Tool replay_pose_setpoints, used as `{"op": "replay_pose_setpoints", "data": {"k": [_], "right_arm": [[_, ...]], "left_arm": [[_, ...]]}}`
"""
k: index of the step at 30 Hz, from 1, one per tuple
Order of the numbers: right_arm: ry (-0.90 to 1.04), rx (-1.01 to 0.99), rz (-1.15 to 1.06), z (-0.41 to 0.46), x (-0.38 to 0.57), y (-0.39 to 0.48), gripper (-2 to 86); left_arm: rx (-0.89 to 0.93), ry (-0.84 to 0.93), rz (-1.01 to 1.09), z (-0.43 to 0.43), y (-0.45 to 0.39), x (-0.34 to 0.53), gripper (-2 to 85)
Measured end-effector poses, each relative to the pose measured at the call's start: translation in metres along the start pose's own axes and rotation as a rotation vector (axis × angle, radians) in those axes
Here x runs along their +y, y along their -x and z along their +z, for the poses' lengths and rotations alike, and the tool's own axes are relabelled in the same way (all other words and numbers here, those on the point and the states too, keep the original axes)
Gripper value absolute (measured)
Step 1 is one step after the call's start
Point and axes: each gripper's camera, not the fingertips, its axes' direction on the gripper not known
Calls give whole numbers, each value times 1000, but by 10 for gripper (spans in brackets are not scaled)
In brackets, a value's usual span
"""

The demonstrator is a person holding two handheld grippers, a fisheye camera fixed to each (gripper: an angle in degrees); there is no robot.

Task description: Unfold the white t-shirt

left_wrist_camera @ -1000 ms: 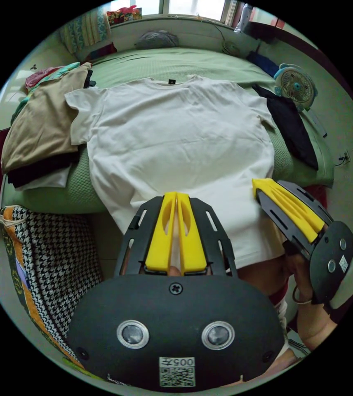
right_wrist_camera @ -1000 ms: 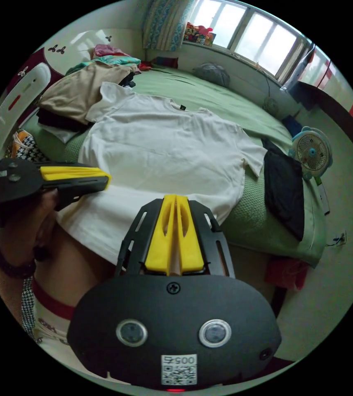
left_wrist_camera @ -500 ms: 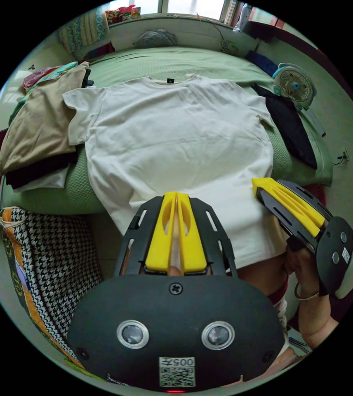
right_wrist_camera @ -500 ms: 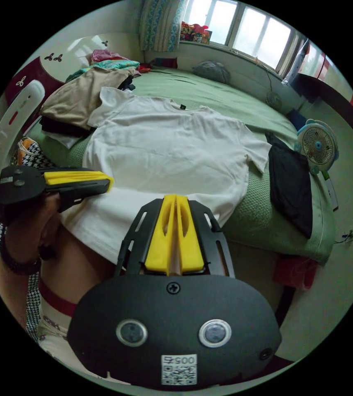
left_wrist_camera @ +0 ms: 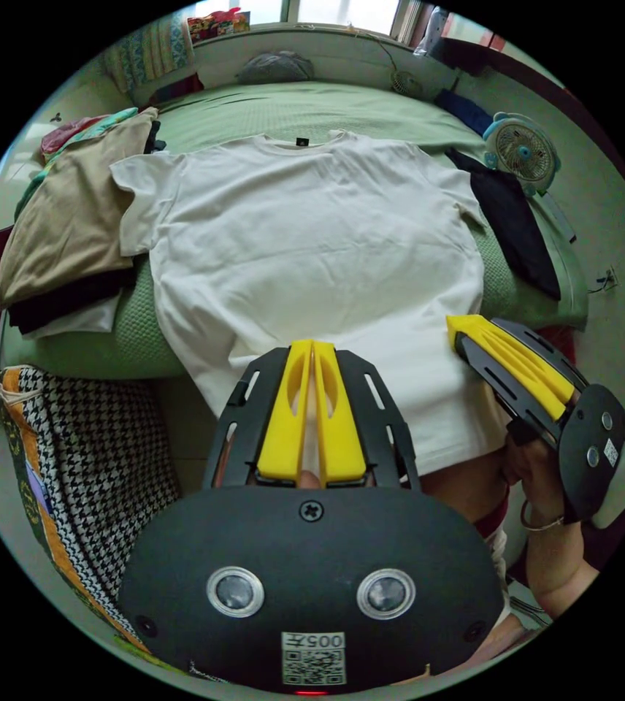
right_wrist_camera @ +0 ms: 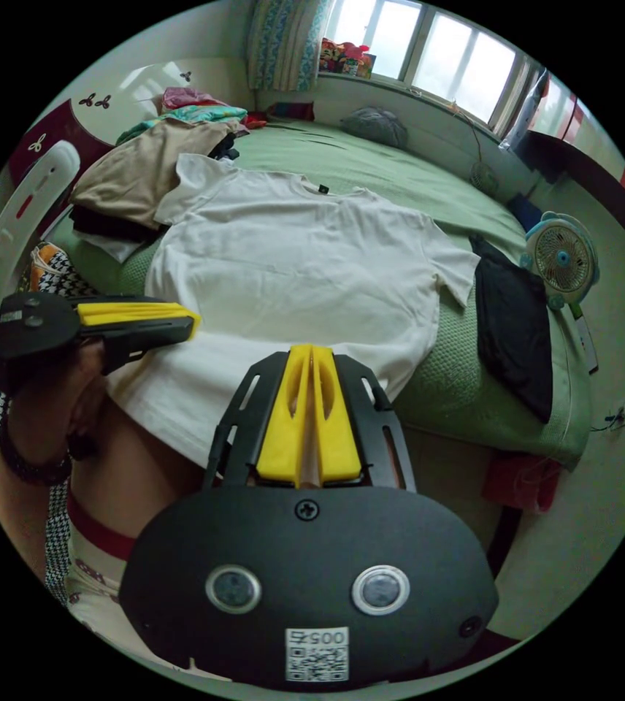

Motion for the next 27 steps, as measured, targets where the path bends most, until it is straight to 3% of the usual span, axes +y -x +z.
{"op": "replay_pose_setpoints", "data": {"k": [27], "right_arm": [[-1, -1, 3, 1, 4, 10, -10]], "left_arm": [[41, 3, -14, 4, 25, -5, -6]]}}
